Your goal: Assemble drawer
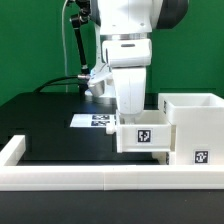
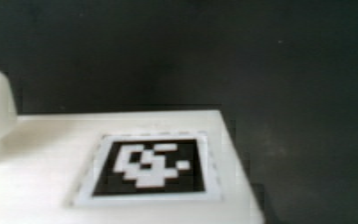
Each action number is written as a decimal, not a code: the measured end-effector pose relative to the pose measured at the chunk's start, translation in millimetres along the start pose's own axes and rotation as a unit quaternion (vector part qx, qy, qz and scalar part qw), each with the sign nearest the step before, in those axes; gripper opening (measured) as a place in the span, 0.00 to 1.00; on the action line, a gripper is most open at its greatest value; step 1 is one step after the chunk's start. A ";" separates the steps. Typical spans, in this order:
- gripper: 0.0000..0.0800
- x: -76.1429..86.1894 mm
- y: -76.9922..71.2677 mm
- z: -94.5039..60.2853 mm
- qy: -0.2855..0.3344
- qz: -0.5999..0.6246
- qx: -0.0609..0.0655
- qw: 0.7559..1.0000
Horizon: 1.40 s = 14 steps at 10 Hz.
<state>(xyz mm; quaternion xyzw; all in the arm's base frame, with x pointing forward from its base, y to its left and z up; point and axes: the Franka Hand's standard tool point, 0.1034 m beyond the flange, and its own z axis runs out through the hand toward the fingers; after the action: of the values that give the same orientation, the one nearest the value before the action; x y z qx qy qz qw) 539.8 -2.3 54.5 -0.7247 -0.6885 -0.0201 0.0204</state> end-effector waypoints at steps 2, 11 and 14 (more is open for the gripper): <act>0.05 5.9 -0.1 -0.1 0.000 -0.003 0.000 1.000; 0.15 19.0 -0.3 0.0 0.000 -0.014 -0.001 1.000; 0.56 18.2 2.6 -7.9 -0.001 -0.005 -0.007 1.000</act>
Offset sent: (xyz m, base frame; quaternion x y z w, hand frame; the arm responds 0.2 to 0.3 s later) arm -0.0071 0.0115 0.0002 0.0099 -0.0184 -0.0439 0.9988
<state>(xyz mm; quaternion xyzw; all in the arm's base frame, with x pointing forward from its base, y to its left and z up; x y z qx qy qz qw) 543.3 15.3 63.3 -0.7211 -0.6923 -0.0240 0.0144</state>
